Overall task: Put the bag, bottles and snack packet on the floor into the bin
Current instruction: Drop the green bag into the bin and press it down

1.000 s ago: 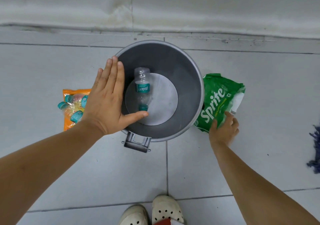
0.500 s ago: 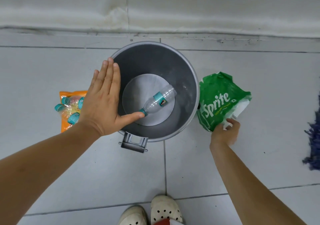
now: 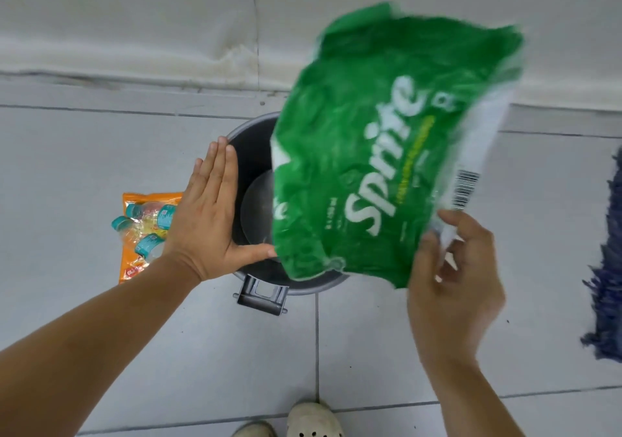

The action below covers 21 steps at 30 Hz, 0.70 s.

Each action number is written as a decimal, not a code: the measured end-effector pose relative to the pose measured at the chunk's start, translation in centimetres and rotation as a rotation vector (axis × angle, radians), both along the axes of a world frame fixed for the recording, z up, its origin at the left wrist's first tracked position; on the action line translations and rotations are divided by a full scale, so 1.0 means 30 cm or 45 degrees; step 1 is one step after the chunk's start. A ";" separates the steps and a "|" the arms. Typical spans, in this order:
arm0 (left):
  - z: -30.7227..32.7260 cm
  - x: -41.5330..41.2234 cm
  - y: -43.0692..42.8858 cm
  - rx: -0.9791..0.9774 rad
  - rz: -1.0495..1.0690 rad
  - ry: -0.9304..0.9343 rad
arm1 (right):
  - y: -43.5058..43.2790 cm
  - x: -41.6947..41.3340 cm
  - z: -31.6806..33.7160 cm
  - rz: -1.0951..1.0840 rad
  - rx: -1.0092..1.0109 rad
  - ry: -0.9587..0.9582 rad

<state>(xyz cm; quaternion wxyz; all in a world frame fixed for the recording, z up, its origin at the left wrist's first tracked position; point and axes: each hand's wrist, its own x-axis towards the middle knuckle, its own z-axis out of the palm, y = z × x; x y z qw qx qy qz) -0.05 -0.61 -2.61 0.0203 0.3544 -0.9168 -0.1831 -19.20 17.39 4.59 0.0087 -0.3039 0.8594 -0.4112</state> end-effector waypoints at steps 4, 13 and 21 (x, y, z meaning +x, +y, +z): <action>-0.010 0.003 -0.005 0.009 -0.002 0.023 | -0.040 0.022 -0.023 0.130 0.202 0.153; -0.021 0.005 0.000 0.013 0.008 0.095 | -0.185 0.107 -0.081 0.647 0.886 0.140; -0.014 0.005 0.003 -0.009 0.023 0.040 | -0.168 0.093 -0.100 0.537 0.829 0.522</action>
